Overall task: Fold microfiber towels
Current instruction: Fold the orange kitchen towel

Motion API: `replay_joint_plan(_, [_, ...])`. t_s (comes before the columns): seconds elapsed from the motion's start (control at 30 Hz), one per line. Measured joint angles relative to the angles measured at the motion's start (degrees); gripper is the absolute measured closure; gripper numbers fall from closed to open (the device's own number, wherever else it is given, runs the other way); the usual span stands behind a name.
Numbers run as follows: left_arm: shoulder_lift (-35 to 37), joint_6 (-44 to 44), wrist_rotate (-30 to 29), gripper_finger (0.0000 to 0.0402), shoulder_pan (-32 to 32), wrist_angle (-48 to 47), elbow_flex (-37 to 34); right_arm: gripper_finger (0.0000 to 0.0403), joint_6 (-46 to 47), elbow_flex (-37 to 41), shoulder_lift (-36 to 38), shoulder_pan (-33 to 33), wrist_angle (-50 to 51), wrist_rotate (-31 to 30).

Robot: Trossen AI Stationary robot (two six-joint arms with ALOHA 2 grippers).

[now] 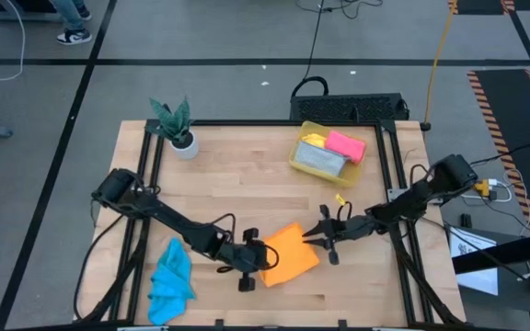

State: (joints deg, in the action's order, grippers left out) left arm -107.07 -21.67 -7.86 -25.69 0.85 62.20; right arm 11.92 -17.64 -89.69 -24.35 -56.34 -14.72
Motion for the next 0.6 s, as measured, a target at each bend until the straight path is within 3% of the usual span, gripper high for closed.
replay_joint_plan(0.13, [-0.1, 0.0, -4.78, 0.0388, 0.34, 2.49, 0.02, 0.033, -0.54, -3.66, -2.93, -0.49, 3.42, 1.76])
replay_joint_plan(0.37, [-1.58, -5.7, 0.92, 0.0377, 0.43, -6.84, 0.06, 0.033, 0.0, -7.92, -11.91, 0.03, 7.52, 3.01])
replay_joint_plan(0.6, [-0.5, -3.88, 1.71, 0.0396, -3.67, -12.43, 0.03, 0.033, 1.8, -7.24, -10.72, 0.76, 10.66, 2.99])
